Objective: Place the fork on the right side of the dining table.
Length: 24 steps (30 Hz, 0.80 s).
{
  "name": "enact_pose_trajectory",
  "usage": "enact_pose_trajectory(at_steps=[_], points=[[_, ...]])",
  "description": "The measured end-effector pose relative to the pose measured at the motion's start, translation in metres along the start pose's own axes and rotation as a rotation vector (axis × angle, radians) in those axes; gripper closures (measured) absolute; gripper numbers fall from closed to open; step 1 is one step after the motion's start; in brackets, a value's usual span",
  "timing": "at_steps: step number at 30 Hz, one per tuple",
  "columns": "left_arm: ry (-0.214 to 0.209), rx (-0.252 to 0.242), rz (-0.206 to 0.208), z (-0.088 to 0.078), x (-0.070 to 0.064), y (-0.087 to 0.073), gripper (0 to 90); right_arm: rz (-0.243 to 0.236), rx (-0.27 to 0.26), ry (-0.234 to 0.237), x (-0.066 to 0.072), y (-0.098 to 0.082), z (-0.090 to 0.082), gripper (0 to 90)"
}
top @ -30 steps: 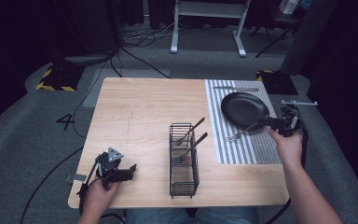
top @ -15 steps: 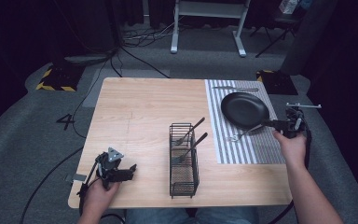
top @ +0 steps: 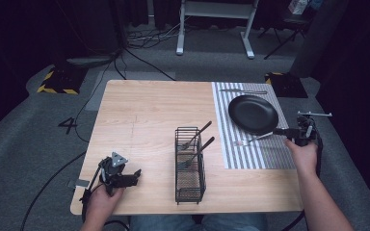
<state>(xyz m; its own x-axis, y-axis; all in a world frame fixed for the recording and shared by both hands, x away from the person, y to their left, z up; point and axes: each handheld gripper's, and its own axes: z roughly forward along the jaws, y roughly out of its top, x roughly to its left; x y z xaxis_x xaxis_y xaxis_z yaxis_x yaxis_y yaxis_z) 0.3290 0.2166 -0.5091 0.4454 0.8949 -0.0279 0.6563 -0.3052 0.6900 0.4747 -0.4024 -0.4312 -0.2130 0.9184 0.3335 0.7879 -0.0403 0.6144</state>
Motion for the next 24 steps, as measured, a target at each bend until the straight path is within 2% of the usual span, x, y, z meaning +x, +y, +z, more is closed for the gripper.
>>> enact_pose_trajectory(at_steps=[17,24], points=[[0.0,0.0,0.0,0.0,0.0,0.0,14.8,0.039,0.018,-0.026,-0.017,-0.002,0.003,59.2],[0.0,0.0,0.0,0.0,0.0,0.0,14.7,0.071,0.032,-0.043,-0.025,-0.004,0.005,59.0]])
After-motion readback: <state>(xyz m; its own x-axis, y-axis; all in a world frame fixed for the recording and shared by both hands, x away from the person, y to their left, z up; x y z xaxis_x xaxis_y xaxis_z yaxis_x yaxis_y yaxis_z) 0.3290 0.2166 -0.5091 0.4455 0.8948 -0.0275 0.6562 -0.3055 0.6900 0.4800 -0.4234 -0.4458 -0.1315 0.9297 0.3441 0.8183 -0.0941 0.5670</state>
